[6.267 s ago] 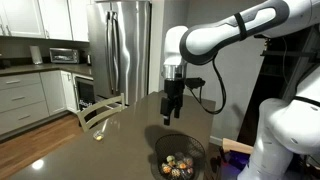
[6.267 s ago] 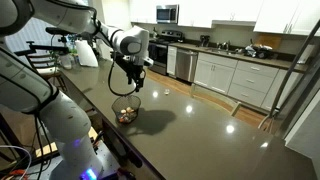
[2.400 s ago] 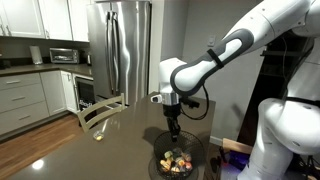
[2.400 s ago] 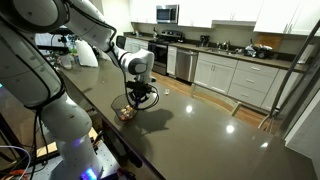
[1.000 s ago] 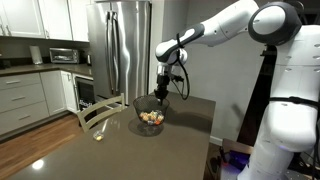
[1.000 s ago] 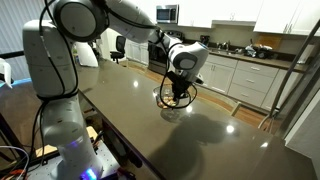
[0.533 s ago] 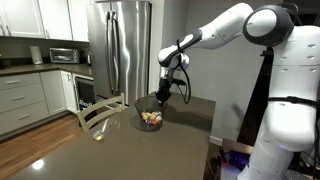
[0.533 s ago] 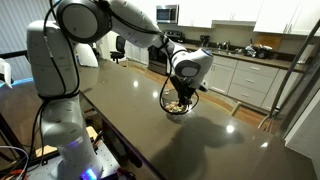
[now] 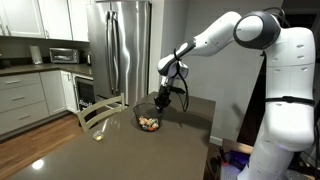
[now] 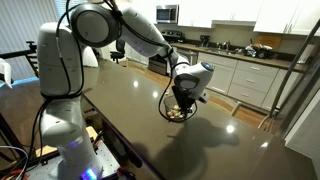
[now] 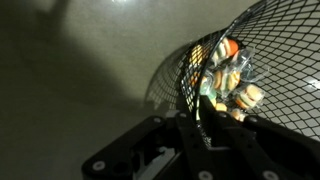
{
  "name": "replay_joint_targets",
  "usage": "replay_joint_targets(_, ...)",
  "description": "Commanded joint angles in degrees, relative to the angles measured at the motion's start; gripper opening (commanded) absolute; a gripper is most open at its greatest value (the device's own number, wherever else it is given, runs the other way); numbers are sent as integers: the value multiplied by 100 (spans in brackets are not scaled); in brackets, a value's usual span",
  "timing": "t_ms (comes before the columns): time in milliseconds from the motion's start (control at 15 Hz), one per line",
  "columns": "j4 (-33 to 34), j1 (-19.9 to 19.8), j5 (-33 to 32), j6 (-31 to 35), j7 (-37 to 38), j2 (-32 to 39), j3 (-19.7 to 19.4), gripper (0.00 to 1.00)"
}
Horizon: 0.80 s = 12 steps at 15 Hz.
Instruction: Move the basket forward towards the right
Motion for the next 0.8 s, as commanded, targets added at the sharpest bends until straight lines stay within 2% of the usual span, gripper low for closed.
replay_joint_targets(0,-125,-64,-5,166,67,-167,87,49)
replay_joint_targets(267,-162,166,-585,100,523,-596,82,75)
replay_joint_targets(467,-61,427,-1412,-148,1103,-960,176,94)
replay_joint_targets(600,16,616,-1936,-329,1405,-1153,318,100)
replay_joint_targets(733,100,774,-2223,-561,1462,-1307,488,100)
